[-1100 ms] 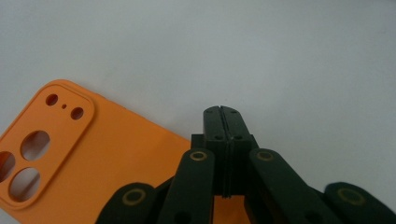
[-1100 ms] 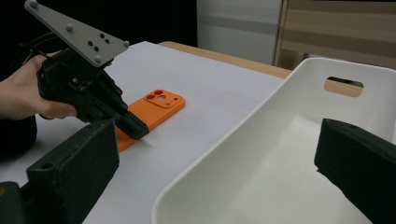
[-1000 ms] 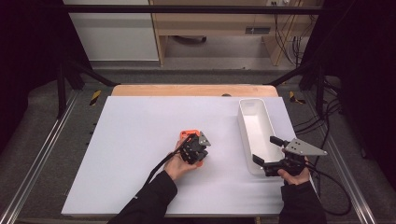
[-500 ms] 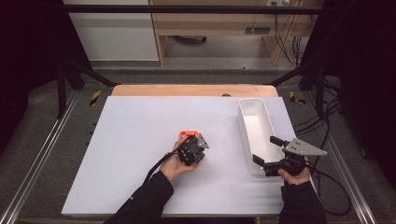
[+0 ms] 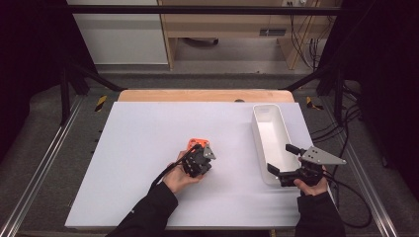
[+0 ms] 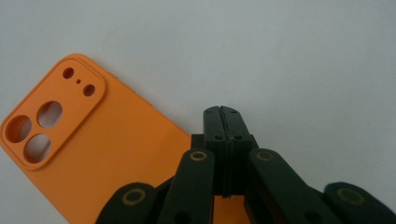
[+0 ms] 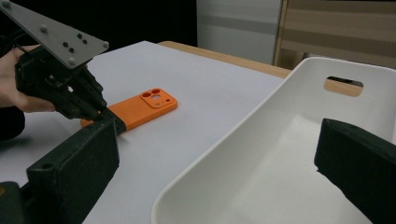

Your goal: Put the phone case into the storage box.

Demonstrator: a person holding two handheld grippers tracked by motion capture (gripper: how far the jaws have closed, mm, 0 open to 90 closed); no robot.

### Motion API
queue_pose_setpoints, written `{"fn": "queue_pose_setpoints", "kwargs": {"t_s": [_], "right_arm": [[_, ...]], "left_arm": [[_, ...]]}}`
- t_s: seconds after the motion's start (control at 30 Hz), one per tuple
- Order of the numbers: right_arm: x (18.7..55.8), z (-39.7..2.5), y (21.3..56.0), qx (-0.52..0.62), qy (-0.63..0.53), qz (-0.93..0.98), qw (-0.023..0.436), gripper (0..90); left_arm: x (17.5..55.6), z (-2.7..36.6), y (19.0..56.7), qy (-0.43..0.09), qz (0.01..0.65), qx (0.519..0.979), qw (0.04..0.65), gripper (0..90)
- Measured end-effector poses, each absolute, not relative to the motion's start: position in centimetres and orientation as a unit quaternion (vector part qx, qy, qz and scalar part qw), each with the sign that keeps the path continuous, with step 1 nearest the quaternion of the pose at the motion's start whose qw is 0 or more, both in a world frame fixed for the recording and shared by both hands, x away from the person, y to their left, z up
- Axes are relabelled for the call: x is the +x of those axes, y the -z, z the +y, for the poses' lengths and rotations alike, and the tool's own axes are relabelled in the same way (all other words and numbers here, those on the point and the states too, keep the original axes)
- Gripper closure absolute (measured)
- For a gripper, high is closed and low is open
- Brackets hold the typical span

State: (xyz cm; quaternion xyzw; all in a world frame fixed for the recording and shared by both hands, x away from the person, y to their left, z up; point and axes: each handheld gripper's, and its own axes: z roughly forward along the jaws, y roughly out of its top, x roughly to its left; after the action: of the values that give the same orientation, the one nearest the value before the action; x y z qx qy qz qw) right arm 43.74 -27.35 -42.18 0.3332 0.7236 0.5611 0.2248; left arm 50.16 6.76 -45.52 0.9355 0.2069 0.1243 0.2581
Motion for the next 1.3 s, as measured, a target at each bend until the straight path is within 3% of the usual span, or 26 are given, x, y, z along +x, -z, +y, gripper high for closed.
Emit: {"fn": "queue_pose_setpoints", "kwargs": {"t_s": [0.97, 1.3], "right_arm": [[43.7, -27.3, 42.2, 0.334, -0.561, 0.724, 0.223, 0.4], [43.8, -27.3, 42.2, 0.332, -0.561, 0.724, 0.224, 0.4]], "left_arm": [[49.3, 9.6, 45.2, -0.129, 0.197, 0.94, 0.247, 90.0], [48.4, 11.0, 41.8, -0.127, 0.214, 0.911, 0.329, 87.3]]}}
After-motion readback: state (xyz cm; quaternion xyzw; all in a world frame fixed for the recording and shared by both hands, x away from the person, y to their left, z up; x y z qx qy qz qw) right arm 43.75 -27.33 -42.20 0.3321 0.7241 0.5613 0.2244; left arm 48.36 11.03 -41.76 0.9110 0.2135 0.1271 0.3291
